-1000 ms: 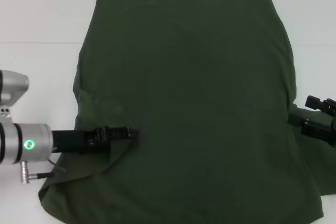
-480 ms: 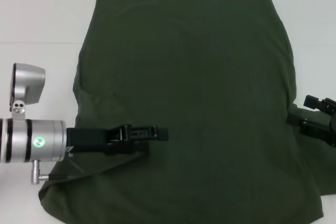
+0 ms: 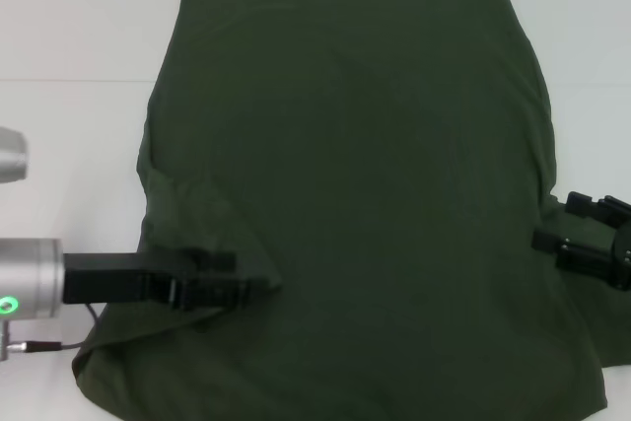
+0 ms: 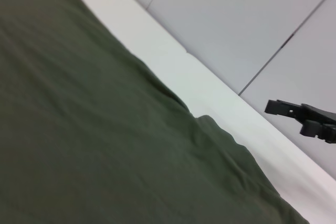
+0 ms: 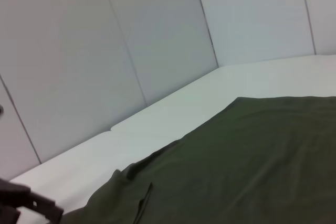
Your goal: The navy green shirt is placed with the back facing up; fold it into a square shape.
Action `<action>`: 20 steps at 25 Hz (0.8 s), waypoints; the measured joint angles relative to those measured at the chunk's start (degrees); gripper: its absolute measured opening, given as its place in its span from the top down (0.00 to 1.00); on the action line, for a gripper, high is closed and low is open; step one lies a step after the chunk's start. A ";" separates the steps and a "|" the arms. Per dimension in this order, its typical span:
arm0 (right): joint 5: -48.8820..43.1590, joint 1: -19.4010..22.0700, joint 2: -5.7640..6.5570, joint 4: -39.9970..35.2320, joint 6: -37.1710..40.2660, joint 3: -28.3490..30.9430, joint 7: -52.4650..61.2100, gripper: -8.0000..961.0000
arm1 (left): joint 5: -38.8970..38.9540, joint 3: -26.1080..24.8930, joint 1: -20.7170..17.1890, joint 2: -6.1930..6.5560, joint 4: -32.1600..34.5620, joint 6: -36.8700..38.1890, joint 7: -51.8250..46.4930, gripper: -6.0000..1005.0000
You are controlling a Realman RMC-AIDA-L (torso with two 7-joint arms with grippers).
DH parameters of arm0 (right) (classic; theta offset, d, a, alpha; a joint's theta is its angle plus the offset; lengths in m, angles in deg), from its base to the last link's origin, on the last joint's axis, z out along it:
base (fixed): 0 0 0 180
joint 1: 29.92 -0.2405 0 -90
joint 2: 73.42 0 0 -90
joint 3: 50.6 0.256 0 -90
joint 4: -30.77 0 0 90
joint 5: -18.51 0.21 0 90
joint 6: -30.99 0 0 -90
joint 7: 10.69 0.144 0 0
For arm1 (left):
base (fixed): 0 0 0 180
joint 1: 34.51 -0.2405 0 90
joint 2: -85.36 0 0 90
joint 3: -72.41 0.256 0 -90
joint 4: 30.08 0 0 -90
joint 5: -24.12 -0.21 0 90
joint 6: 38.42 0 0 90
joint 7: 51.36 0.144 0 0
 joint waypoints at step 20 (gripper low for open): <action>-0.21 0.46 0.18 1.53 0.27 -0.05 -6.24 0.05 | 1.09 -4.26 -9.03 -2.97 9.60 7.48 28.64 0.07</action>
